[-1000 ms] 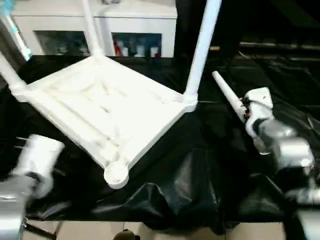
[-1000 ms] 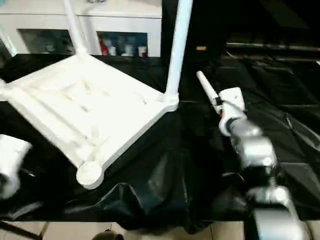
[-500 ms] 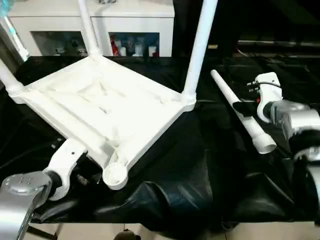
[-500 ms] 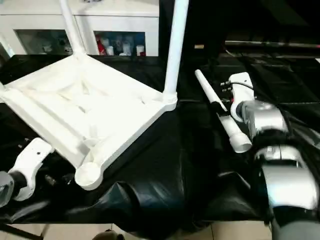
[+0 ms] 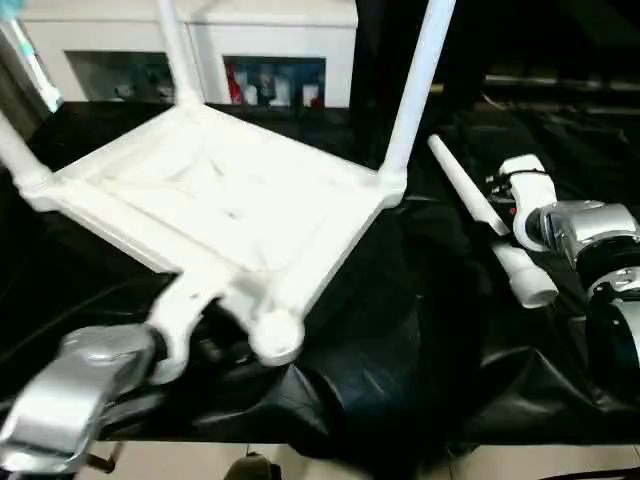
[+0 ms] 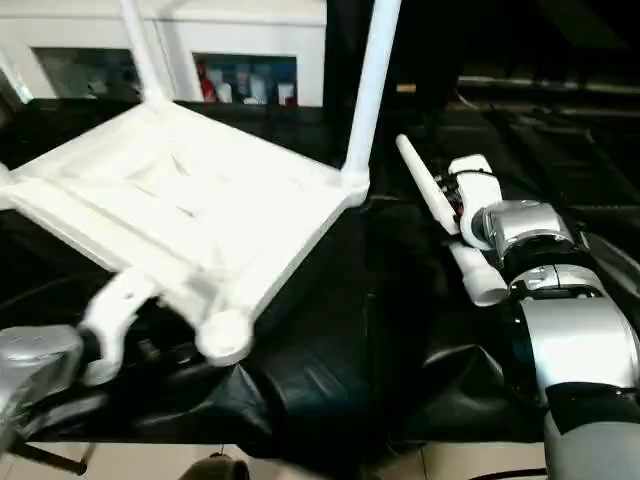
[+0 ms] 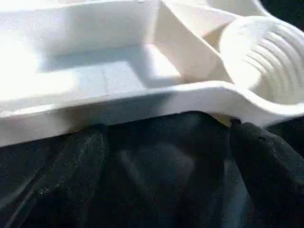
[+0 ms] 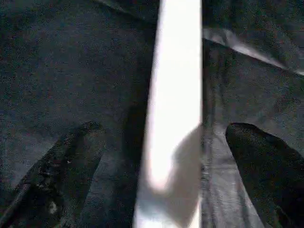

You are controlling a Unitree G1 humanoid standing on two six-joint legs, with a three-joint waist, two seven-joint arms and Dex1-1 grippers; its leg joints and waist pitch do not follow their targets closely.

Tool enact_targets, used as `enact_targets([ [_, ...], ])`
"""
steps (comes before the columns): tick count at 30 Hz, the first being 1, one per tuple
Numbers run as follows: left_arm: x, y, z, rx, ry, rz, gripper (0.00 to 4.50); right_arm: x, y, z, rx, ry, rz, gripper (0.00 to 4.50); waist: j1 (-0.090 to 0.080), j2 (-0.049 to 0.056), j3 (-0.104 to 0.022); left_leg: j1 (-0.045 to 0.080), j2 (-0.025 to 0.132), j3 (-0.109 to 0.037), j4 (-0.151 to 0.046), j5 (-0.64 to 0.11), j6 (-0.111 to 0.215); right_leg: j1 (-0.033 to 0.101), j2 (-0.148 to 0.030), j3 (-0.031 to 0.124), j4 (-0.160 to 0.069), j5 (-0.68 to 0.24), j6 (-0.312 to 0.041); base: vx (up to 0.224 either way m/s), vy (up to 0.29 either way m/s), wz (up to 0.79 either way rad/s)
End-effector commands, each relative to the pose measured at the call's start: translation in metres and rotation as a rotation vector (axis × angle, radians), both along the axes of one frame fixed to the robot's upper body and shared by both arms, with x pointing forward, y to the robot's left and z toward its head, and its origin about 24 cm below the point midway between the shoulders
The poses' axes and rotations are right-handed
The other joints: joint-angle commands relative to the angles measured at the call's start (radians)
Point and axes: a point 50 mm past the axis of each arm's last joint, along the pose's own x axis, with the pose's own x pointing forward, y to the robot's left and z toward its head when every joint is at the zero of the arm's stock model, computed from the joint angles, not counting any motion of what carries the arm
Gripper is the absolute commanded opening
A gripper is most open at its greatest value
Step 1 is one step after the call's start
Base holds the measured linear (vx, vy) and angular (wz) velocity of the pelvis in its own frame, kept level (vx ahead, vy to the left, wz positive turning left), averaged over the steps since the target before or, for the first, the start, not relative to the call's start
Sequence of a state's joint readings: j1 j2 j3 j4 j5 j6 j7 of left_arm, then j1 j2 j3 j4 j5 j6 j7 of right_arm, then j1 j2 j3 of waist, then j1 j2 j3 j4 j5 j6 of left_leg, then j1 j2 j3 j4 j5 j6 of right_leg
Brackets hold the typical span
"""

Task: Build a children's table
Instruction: Pick table leg

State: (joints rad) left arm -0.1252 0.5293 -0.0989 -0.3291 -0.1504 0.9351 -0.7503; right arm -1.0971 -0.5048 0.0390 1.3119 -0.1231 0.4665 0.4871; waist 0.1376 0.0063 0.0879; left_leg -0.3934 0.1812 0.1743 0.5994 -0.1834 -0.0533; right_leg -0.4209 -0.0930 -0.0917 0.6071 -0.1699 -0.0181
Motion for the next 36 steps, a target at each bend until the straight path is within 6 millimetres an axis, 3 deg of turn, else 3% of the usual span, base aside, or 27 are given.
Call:
enact_targets([
  [1, 0.001, -0.007, 0.005, -0.018, -0.021, -0.039, 4.47, -0.002, -0.004, 0.000, -0.033, 0.034, -0.004, 4.50, -0.007, -0.005, -0.058, 0.012, 0.038, -0.008, -0.064, -0.116, 0.063, 0.053, -0.052, 0.050, -0.050, -0.134, -0.266, 0.000, 0.000, 0.00],
  [7, -0.010, -0.007, 0.021, -0.061, -0.041, -0.112, 4.47, -0.009, -0.008, -0.008, -0.050, 0.114, 0.002, 4.50, -0.017, -0.010, -0.043, 0.014, 0.044, -0.010, -0.071, -0.175, 0.041, 0.052, -0.053, 0.049, -0.056, -0.205, -0.263, 0.000, 0.000, 0.00],
  [13, -0.024, -0.014, 0.048, -0.148, -0.071, -0.280, 4.50, -0.014, -0.012, -0.014, -0.023, 0.148, -0.036, 3.79, -0.032, -0.013, -0.035, 0.011, 0.044, -0.009, -0.072, -0.174, 0.029, 0.055, -0.054, 0.052, -0.054, -0.213, -0.270, 0.000, 0.000, 0.00],
  [20, -0.025, -0.017, 0.067, -0.140, -0.104, -0.334, 4.50, -0.017, -0.012, -0.020, -0.012, 0.177, -0.043, 3.26, -0.032, -0.018, -0.034, 0.013, 0.043, -0.007, -0.070, -0.161, 0.031, 0.055, -0.055, 0.054, -0.052, -0.223, -0.268, 0.000, 0.000, 0.00],
  [27, -0.021, -0.017, 0.070, -0.096, -0.122, -0.293, 4.50, -0.020, -0.011, -0.026, 0.024, 0.181, -0.067, 2.63, -0.028, -0.012, -0.042, 0.015, 0.044, -0.008, -0.069, -0.158, 0.019, 0.058, -0.055, 0.053, -0.049, -0.201, -0.271, 0.000, 0.000, 0.00],
  [33, -0.011, -0.027, 0.077, -0.117, -0.279, -0.253, 4.50, -0.022, -0.013, -0.031, 0.108, 0.140, -0.145, 2.17, -0.020, -0.009, -0.047, 0.016, 0.045, -0.011, -0.069, -0.176, 0.006, 0.062, -0.059, 0.052, -0.050, -0.200, -0.273, 0.000, 0.000, 0.00],
  [34, -0.010, -0.031, 0.078, -0.133, -0.285, -0.244, 4.50, -0.023, -0.014, -0.033, 0.127, 0.137, -0.161, 2.06, -0.018, -0.007, -0.056, 0.019, 0.045, -0.010, -0.067, -0.173, -0.001, 0.065, -0.058, 0.051, -0.047, -0.186, -0.275, 0.000, 0.000, 0.00],
  [36, -0.007, -0.033, 0.079, -0.145, -0.315, -0.226, 4.50, -0.024, -0.015, -0.035, 0.140, 0.135, -0.175, 2.00, -0.017, -0.010, -0.057, 0.018, 0.044, -0.009, -0.066, -0.171, 0.000, 0.064, -0.056, 0.050, -0.045, -0.172, -0.278, 0.000, 0.000, 0.00],
])
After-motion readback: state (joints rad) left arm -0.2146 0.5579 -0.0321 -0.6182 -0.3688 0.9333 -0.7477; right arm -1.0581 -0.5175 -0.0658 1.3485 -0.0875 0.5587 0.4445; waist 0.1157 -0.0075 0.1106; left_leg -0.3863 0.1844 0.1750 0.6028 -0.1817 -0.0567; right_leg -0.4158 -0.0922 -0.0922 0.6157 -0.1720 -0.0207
